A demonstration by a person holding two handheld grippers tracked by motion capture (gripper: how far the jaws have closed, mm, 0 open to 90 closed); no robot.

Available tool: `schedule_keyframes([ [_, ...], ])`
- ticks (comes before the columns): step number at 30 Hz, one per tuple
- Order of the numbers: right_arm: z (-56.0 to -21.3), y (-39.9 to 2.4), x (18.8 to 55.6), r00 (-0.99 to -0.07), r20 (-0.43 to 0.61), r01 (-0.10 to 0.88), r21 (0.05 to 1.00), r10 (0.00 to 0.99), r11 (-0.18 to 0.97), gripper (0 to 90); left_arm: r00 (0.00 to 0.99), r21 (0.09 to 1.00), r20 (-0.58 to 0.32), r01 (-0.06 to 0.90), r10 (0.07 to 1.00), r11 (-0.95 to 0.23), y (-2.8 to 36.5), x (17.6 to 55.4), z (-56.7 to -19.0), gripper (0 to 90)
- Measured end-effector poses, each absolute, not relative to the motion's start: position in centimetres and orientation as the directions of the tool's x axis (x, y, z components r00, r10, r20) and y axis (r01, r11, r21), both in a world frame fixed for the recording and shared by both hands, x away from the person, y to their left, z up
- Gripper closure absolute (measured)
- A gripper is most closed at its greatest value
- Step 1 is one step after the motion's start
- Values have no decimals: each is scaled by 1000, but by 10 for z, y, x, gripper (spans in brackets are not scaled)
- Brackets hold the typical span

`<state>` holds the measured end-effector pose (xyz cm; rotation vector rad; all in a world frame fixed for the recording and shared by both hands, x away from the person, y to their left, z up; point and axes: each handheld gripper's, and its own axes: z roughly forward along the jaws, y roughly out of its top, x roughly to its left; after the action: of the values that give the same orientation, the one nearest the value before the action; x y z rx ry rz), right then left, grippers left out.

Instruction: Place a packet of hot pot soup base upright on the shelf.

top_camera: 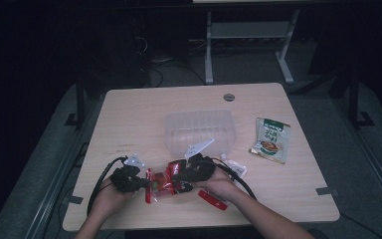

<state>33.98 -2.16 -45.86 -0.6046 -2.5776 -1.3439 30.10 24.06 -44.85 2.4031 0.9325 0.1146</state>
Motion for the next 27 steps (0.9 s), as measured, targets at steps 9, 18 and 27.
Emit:
schedule_keyframes([
  [9, -456, -24, 340, -911, 342, 413, 751, 232, 515, 891, 769, 527, -116, 584, 629, -617, 240, 302, -449, 900],
  [18, -445, -28, 338, -923, 341, 383, 781, 177, 492, 895, 787, 552, -118, 559, 606, -619, 237, 300, -446, 900],
  [27, -425, -39, 337, -931, 348, 361, 819, 114, 447, 895, 832, 598, -119, 496, 542, -630, 226, 296, -441, 900],
])
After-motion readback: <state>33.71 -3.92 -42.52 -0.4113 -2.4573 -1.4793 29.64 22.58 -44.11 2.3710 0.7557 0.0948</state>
